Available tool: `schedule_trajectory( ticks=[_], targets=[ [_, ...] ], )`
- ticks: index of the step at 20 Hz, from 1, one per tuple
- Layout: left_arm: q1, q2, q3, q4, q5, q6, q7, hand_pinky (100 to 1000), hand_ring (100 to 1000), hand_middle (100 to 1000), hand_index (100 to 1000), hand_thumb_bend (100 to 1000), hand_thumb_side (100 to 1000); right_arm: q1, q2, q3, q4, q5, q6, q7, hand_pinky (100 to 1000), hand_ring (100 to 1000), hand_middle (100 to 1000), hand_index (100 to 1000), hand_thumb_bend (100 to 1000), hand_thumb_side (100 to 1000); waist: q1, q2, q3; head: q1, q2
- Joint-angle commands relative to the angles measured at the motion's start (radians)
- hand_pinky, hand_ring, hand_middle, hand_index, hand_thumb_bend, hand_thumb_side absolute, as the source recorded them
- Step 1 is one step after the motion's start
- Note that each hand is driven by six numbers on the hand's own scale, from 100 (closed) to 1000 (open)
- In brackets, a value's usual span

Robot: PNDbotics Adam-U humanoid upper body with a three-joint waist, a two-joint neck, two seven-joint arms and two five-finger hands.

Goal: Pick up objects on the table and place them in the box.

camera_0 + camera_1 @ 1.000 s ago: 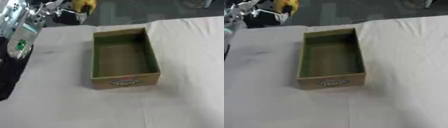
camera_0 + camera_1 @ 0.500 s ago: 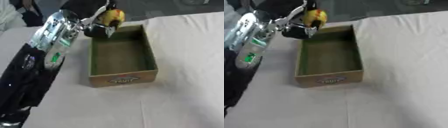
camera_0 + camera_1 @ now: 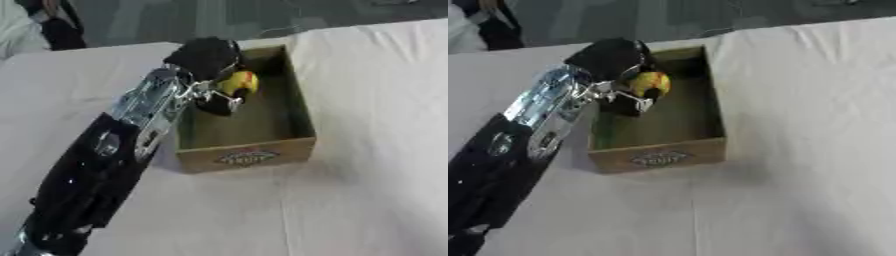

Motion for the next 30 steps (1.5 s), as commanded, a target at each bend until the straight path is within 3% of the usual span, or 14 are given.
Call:
schedule_trajectory(
  ticks=[1,6,11,13,21,24,27,30],
  targets=[
    [-0.028,-0.008,0.012,0.05,-0.025,-0.002,0.018,445,556,533,654,100,306,-0.011,-0.014,-0.001,-0.017,0.0,-0.002,0.0,757,756,737,851,100,875,-0.007,-0.016,-0.003,0.002,-0.004],
    [-0.035,-0.02,0.019,0.101,-0.038,-0.023,0.033,490,640,629,759,100,300,-0.011,-0.013,-0.001,-0.017,-0.001,0.0,-0.004,756,755,737,850,100,875,-0.007,-0.014,-0.007,0.001,-0.005],
    [-0.033,-0.025,0.027,0.131,-0.055,-0.027,0.025,628,799,789,940,100,252,-0.01,-0.013,-0.001,-0.017,-0.001,0.0,-0.005,755,755,736,850,100,876,-0.007,-0.012,-0.01,0.002,-0.008],
    [-0.033,-0.025,0.031,0.135,-0.063,-0.023,0.021,663,828,819,994,100,274,-0.01,-0.012,0.0,-0.017,-0.001,0.0,-0.005,755,755,737,850,100,876,-0.007,-0.011,-0.01,0.001,-0.009],
    [-0.034,-0.024,0.041,0.132,-0.093,0.007,0.004,734,877,860,1000,123,411,-0.009,-0.011,0.0,-0.017,-0.001,0.0,-0.006,754,754,736,849,100,877,-0.01,-0.009,-0.011,0.002,-0.014],
    [-0.033,-0.02,0.046,0.109,-0.098,0.018,0.016,723,868,842,1000,100,412,-0.009,-0.011,0.0,-0.017,0.0,0.001,-0.007,754,754,736,849,100,878,-0.012,-0.01,-0.01,0.001,-0.016],
    [-0.027,-0.005,0.053,0.036,-0.092,0.032,0.049,702,852,822,981,100,422,-0.008,-0.013,-0.002,-0.017,0.001,0.0,-0.011,754,753,735,849,100,878,-0.013,-0.011,-0.006,-0.002,-0.018],
    [-0.007,0.029,0.075,-0.122,-0.06,0.071,0.117,649,807,774,930,100,480,-0.007,-0.015,-0.005,-0.017,0.003,0.0,-0.016,753,753,735,849,100,877,-0.015,-0.012,0.002,-0.014,-0.016]
  ],
)
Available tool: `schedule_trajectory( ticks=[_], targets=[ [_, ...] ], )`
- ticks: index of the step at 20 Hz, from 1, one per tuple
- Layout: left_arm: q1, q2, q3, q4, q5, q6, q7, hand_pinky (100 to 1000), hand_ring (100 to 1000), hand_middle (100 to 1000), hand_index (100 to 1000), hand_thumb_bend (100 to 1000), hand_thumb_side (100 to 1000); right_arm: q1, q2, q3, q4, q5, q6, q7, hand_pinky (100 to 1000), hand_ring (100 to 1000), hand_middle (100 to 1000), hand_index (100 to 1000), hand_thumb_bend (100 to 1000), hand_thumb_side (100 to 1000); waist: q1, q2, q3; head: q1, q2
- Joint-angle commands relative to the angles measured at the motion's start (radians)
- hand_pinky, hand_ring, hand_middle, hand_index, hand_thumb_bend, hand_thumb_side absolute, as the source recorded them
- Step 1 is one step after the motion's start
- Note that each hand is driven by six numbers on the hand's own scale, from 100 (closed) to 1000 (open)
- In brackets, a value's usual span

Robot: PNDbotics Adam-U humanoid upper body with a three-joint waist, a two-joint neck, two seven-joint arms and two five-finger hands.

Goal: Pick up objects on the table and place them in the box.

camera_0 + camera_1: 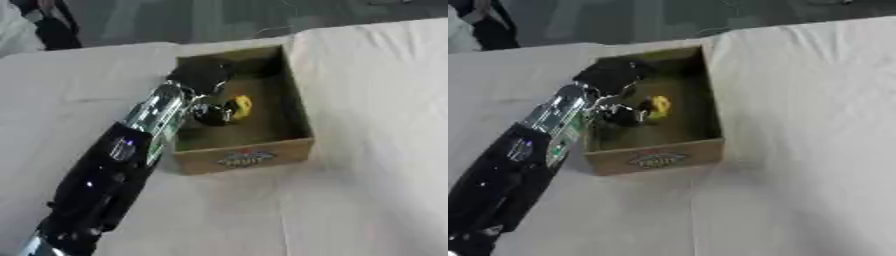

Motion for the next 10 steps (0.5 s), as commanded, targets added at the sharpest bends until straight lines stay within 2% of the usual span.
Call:
schedule_trajectory(
  ticks=[1,3,4,7,10],
  targets=[
    [0.005,0.058,0.04,-0.19,0.048,0.045,0.079,622,781,754,920,100,532,-0.006,-0.023,-0.012,-0.017,0.004,-0.001,-0.009,753,752,735,848,100,877,-0.011,-0.02,0.008,-0.015,-0.005],
    [0.035,0.094,0.074,-0.327,0.136,0.094,0.147,602,760,735,918,120,556,-0.005,-0.026,-0.015,-0.017,0.006,-0.001,-0.014,752,752,734,848,100,877,-0.011,-0.02,0.015,-0.029,0.003],
    [0.051,0.114,0.092,-0.388,0.187,0.121,0.183,594,751,723,915,131,599,-0.004,-0.027,-0.016,-0.017,0.007,-0.001,-0.016,752,752,734,848,100,877,-0.011,-0.021,0.02,-0.036,0.009],
    [0.116,0.17,0.147,-0.535,0.4,0.196,0.289,572,731,703,879,111,695,-0.004,-0.031,-0.018,-0.017,0.009,-0.001,-0.021,752,752,734,848,100,878,-0.011,-0.02,0.032,-0.048,0.023],
    [0.182,0.211,0.206,-0.632,0.604,0.239,0.404,531,714,678,845,100,697,-0.004,-0.031,-0.021,-0.017,0.011,0.0,-0.025,751,751,733,848,100,877,-0.015,-0.019,0.041,-0.055,0.027]
  ],
)
